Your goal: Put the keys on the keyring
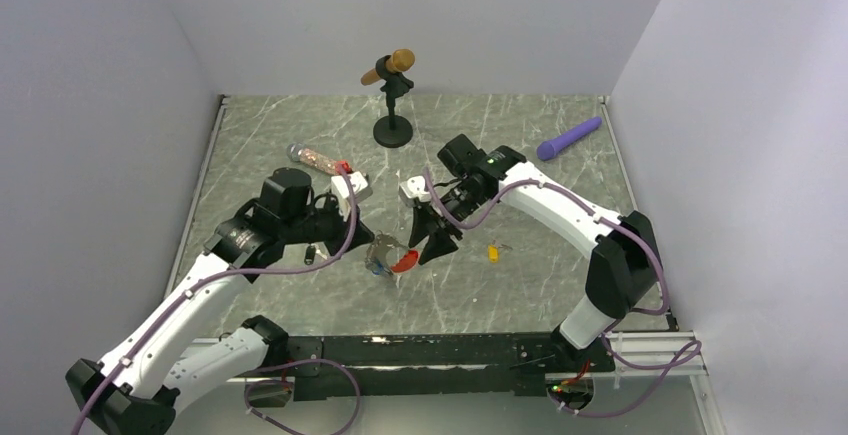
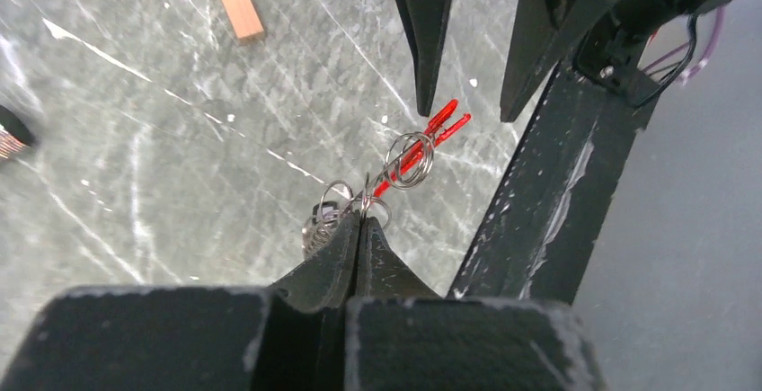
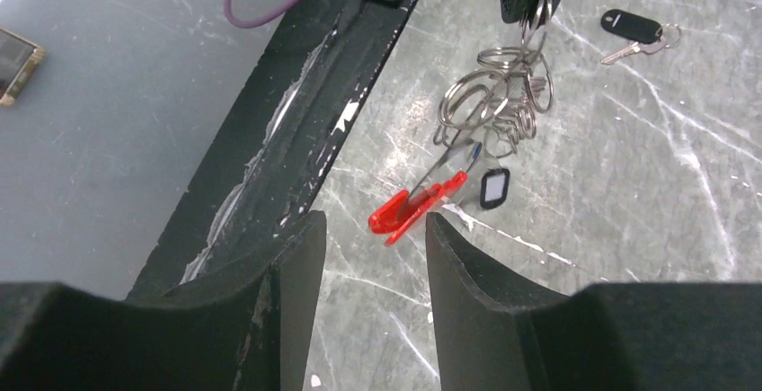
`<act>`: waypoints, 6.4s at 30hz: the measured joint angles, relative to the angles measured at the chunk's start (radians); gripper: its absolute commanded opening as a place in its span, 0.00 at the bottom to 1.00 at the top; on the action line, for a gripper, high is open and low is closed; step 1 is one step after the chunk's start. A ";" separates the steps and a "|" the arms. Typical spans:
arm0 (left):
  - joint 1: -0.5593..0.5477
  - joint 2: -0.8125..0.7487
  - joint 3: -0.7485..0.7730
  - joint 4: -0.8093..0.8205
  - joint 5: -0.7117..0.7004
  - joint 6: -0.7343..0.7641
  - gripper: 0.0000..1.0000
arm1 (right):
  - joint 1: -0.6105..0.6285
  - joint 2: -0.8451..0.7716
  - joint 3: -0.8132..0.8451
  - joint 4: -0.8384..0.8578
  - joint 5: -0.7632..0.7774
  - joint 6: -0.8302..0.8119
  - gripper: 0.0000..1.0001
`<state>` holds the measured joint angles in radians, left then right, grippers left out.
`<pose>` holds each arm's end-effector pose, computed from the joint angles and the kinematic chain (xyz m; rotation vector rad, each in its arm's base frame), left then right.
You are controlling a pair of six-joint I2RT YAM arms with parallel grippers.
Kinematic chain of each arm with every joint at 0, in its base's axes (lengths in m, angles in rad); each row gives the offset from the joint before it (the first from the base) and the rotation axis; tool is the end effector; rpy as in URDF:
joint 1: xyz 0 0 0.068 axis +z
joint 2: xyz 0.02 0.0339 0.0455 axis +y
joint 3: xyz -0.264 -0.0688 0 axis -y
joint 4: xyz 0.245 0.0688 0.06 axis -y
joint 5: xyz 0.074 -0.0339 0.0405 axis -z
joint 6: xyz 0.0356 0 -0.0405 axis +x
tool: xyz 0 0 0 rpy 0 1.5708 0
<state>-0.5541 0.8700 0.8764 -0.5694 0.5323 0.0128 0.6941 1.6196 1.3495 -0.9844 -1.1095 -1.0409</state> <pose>0.1460 -0.1116 0.3210 0.9116 1.9739 -0.8817 0.2202 0.2247 0.2842 -1.9175 1.3254 1.3520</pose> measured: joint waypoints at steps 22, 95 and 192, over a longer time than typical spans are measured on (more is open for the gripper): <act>-0.100 -0.044 -0.002 0.169 -0.060 0.526 0.00 | -0.049 -0.049 0.087 0.211 -0.048 0.249 0.17; -0.100 -0.129 -0.192 0.272 -0.015 0.045 0.63 | 0.087 0.161 0.412 -0.113 0.156 0.165 0.00; -0.082 0.026 -0.491 1.174 0.161 -0.055 0.00 | -0.028 0.127 0.476 -0.343 0.246 0.130 1.00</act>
<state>-0.6365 0.8955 0.3855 0.6048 0.6937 -0.0418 0.6662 1.7470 1.8259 -1.3273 -0.8631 -0.9112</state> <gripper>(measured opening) 0.013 0.995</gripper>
